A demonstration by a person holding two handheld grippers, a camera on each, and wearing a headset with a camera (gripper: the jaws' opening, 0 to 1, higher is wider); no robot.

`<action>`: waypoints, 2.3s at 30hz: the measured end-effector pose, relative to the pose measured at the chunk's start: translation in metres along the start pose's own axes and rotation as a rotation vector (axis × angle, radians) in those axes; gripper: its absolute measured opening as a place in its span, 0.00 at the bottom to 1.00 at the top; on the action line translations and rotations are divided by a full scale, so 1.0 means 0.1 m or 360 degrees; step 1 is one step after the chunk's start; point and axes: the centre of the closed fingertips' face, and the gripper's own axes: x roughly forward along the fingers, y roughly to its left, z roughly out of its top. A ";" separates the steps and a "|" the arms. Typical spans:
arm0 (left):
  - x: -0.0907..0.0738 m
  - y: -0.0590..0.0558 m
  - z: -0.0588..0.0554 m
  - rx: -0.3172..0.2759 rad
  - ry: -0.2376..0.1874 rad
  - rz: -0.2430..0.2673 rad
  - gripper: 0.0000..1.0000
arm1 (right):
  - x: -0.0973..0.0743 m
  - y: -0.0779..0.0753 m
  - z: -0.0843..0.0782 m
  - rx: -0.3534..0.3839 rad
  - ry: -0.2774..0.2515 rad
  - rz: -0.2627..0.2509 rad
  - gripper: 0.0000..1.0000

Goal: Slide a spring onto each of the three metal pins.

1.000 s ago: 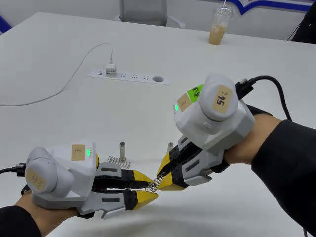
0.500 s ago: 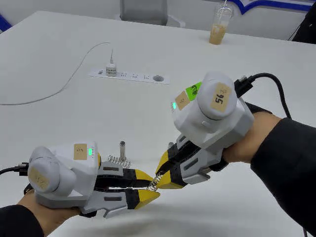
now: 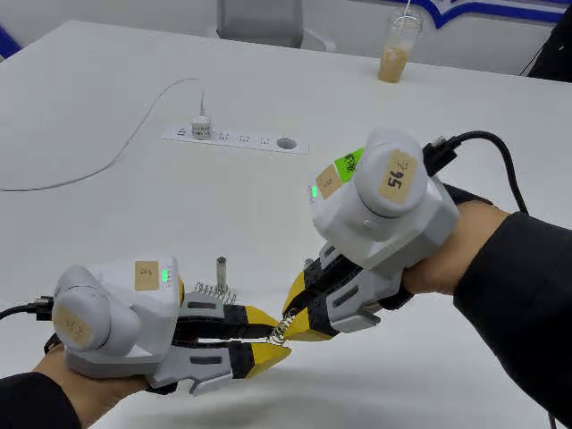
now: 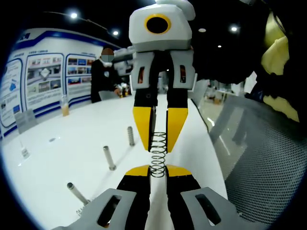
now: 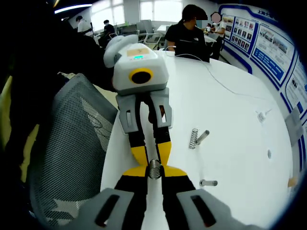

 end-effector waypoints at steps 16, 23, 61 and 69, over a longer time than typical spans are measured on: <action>-0.01 0.02 0.02 -0.0017 0.0001 0.0026 0.22 | -0.05 -0.05 -0.02 0.0010 0.0012 -0.0029 0.12; -0.03 0.04 0.02 -0.0038 -0.0001 0.0043 0.28 | -0.07 -0.07 -0.04 0.0015 0.0015 -0.0037 0.12; -0.28 0.22 0.01 -0.0089 -0.0026 0.0207 0.44 | -0.26 -0.29 -0.24 0.0110 0.0042 -0.0131 0.12; -0.37 0.28 -0.02 -0.0108 -0.0026 0.0249 0.45 | -0.30 -0.37 -0.26 0.0106 0.0077 -0.0154 0.12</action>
